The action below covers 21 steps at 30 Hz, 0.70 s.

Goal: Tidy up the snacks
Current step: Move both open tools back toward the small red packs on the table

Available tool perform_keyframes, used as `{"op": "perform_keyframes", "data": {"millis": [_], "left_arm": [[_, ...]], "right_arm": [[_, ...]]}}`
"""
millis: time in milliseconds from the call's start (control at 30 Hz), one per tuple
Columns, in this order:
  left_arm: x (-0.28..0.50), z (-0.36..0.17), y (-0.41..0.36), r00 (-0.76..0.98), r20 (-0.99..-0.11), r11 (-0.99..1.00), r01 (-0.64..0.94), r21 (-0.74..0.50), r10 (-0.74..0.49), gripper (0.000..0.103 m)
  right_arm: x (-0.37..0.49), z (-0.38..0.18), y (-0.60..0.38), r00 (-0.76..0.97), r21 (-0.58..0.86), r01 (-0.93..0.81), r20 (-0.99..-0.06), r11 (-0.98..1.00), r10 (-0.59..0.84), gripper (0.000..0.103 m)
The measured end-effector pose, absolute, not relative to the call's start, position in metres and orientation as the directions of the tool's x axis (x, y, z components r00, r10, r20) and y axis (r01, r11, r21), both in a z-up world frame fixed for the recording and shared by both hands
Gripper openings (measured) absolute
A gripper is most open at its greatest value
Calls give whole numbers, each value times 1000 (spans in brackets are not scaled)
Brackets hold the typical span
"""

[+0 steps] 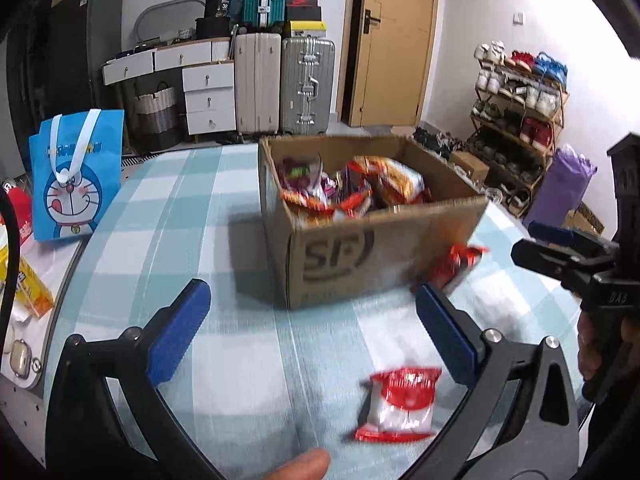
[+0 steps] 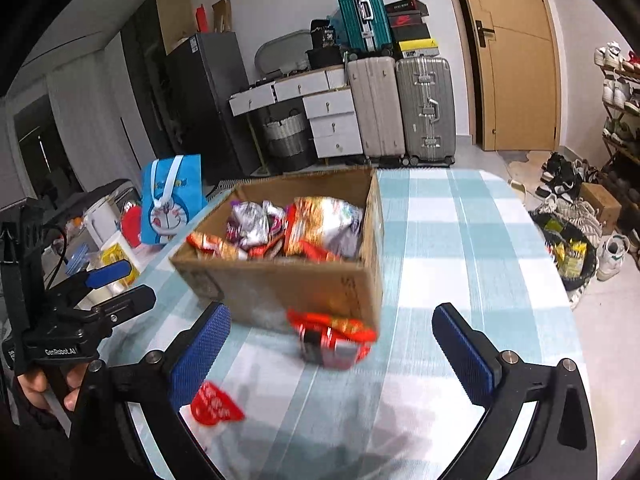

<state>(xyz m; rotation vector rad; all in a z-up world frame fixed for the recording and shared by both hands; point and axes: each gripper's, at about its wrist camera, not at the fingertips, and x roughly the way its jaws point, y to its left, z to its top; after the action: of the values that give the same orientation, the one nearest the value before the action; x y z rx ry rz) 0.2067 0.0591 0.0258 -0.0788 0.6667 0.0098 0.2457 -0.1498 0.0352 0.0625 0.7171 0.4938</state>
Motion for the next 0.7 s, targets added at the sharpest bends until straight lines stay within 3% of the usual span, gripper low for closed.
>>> {"op": "perform_keyframes", "data": {"millis": [700], "left_arm": [[196, -17, 1, 654, -752, 988, 154, 26, -83, 102]], "right_arm": [[239, 23, -149, 603, 234, -395, -664, 889, 443, 102]]}}
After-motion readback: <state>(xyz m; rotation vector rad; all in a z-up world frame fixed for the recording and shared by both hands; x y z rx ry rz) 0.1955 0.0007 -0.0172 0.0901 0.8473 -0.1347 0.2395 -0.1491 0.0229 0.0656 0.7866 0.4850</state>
